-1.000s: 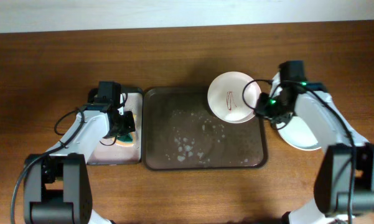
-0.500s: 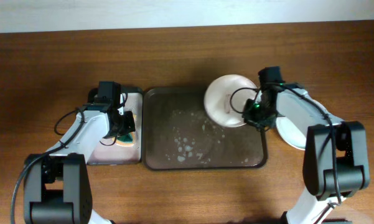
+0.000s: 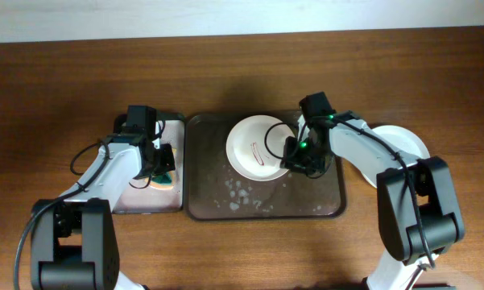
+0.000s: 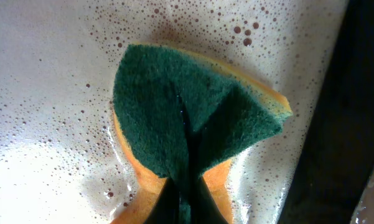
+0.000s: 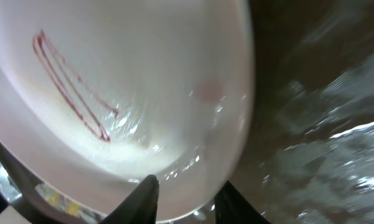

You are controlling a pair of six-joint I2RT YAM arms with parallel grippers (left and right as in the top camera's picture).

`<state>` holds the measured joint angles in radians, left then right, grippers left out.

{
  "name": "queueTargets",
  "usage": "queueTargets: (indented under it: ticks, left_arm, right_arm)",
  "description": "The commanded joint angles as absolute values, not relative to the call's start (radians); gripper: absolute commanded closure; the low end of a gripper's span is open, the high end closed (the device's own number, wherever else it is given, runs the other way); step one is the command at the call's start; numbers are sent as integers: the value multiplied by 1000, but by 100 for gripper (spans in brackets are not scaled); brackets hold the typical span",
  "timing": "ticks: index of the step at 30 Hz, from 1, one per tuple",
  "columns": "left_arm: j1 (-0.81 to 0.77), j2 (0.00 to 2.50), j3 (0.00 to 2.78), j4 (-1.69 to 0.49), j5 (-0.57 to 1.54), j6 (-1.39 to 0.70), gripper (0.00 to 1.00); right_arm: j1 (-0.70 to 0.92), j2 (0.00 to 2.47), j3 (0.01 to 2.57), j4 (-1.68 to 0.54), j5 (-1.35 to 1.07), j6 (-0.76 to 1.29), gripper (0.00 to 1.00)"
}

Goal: Clean dirty plates on tray and stack at the side

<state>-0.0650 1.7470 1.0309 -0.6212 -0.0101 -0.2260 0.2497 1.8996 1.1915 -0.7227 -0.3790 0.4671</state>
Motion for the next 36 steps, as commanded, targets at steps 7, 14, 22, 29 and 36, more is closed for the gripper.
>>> queueTargets:
  ticks: [7, 14, 22, 29, 36]
  left_arm:
    - [-64, 1768, 1028, -621, 12, -212, 100]
    - [-64, 1768, 1028, -621, 12, -212, 100]
    - [-64, 1768, 1028, -621, 12, -212, 100]
    - [-64, 1768, 1028, -622, 12, -212, 100]
    - [-64, 1768, 1028, -621, 12, -212, 100]
  right_arm:
    - [186, 1909, 1267, -556, -302, 88, 61]
    - [189, 1920, 1266, -461, -302, 30, 60]
    - [204, 2023, 1266, -429, -298, 38, 71]
    - [204, 2010, 1268, -516, -303, 93, 96]
    - [212, 1998, 1268, -740, -382, 249, 96]
